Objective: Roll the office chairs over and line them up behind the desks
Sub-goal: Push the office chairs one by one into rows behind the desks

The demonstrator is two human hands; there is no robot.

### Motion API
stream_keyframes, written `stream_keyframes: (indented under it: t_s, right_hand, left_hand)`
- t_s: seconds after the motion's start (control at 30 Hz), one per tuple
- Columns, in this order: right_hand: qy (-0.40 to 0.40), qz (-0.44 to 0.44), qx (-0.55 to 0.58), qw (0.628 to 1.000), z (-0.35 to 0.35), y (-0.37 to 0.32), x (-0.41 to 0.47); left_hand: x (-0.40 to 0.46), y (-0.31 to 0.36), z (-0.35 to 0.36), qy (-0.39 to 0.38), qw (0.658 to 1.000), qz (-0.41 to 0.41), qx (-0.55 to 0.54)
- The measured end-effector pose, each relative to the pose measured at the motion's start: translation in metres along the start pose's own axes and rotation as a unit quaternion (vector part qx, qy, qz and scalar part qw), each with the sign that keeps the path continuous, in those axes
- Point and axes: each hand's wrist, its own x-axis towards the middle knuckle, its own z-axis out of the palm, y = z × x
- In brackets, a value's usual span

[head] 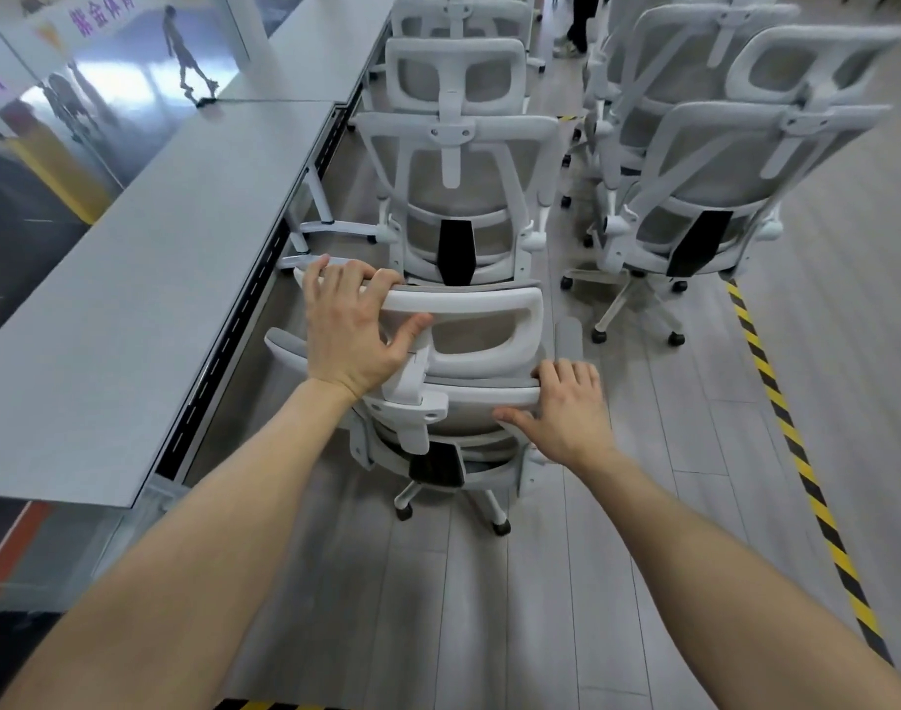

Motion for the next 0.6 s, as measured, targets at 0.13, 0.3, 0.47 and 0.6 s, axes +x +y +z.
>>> stream_keyframes:
  t_s: [0.13, 0.3, 0.47, 0.6]
  right_hand:
    - [-0.003, -0.001, -0.003, 1.0, -0.001, 0.002, 0.001]
    - [-0.015, -0.009, -0.008, 1.0, -0.002, 0.002, 0.006]
    - [-0.046, -0.004, -0.013, 0.999, -0.01, 0.001, 0.01]
    - [-0.092, -0.01, -0.005, 0.996, -0.024, -0.001, 0.014]
  left_hand:
    - [0.003, 0.0, 0.001, -0.003, 1.0, 0.003, 0.005]
    - [0.008, 0.0, -0.008, -0.029, 0.999, 0.003, 0.02]
    - [0.015, 0.004, -0.028, -0.109, 0.993, -0.003, 0.047]
    - [0.03, 0.02, -0.066, -0.227, 0.973, -0.008, 0.047]
